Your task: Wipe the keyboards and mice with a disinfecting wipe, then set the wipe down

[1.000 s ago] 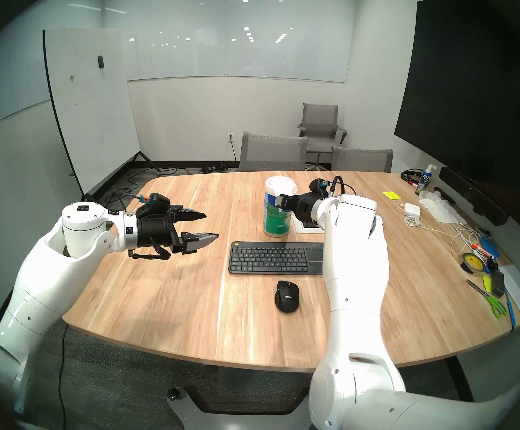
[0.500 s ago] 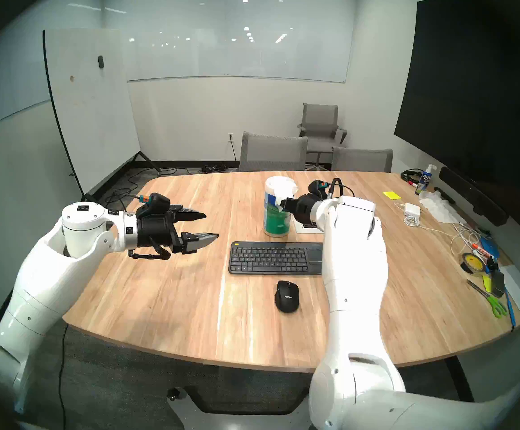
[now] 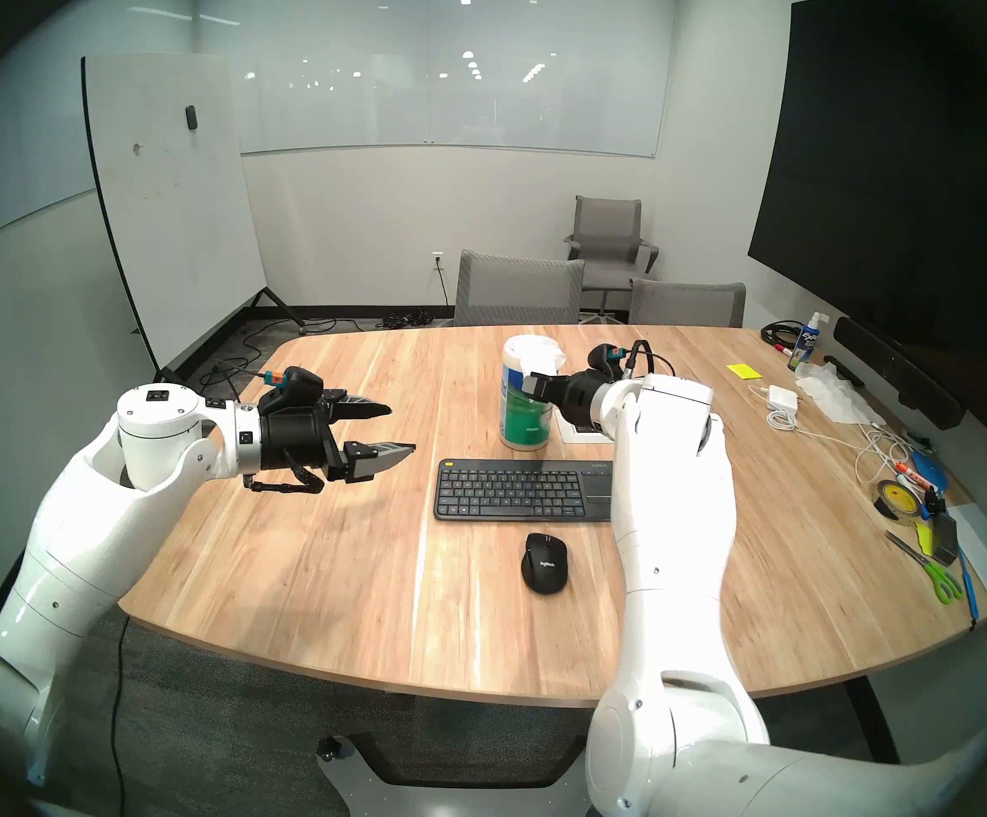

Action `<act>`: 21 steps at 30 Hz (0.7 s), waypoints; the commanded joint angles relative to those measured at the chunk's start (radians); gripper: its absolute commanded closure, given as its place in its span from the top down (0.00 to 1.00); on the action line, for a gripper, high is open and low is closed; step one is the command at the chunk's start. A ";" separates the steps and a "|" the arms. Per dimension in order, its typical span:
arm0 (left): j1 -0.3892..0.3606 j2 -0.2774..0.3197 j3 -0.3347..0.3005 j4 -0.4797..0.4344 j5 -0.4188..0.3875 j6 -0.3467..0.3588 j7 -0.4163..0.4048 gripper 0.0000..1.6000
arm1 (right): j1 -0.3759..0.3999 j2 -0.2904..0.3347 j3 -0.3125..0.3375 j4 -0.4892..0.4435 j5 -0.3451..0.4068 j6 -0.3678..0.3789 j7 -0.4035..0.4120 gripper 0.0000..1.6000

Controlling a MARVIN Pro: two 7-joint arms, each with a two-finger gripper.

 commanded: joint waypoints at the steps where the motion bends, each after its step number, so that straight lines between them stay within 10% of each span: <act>1: -0.007 0.001 -0.006 -0.010 -0.001 -0.001 0.001 1.00 | 0.062 -0.007 -0.004 0.037 -0.002 -0.031 -0.018 1.00; 21: -0.007 0.001 -0.006 -0.010 -0.001 -0.001 0.001 1.00 | 0.112 -0.025 0.007 0.091 0.017 -0.067 -0.058 1.00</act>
